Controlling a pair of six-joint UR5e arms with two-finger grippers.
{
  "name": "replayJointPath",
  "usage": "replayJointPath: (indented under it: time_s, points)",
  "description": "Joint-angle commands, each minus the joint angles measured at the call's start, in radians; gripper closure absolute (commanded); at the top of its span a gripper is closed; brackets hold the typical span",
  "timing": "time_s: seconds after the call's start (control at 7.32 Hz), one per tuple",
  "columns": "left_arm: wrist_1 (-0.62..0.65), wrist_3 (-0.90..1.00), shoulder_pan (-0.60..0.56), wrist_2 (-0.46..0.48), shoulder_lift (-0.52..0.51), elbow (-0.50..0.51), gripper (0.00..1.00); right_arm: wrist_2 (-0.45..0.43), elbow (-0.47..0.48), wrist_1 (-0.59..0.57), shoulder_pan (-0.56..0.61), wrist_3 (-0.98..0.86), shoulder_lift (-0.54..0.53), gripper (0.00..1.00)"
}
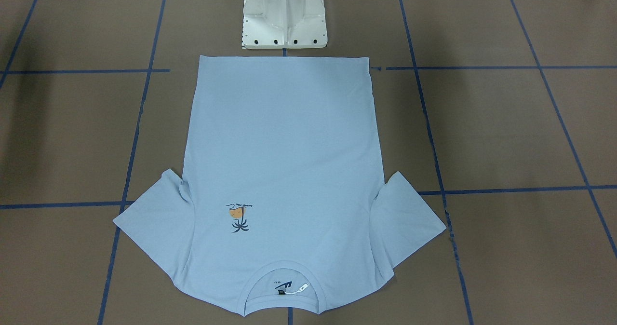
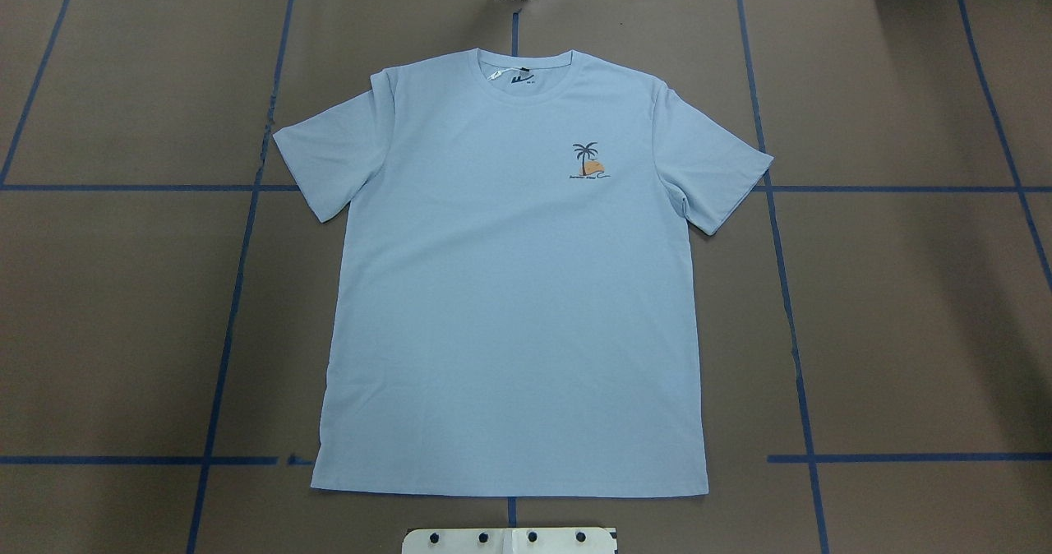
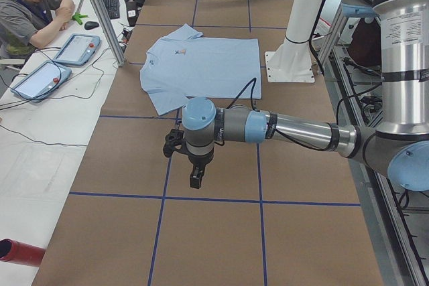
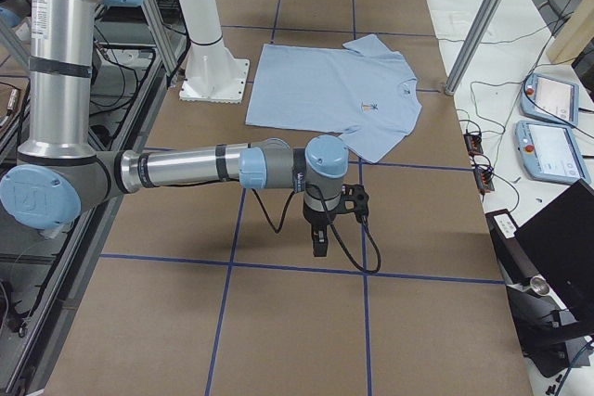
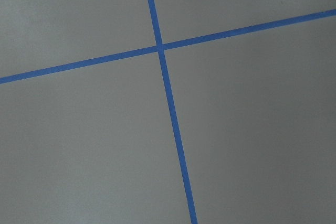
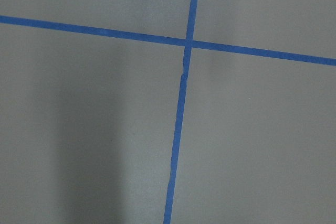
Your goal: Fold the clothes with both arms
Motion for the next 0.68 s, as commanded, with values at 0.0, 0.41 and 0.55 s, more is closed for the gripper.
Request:
replayJointPath:
  time_s: [0.0,0.41,0.55]
  points:
    - [0.004,0.000,-0.002,-0.001,0.015,-0.055,0.00,0.001,0.001,0.000,0.000,-0.001,0.000,0.00]
    - [0.002,0.003,0.001,0.009,0.006,-0.081,0.00,0.005,0.002,0.002,-0.018,0.004,0.032,0.00]
    - [-0.025,0.006,0.005,0.007,0.002,-0.085,0.00,0.007,0.034,0.002,-0.034,0.007,0.058,0.00]
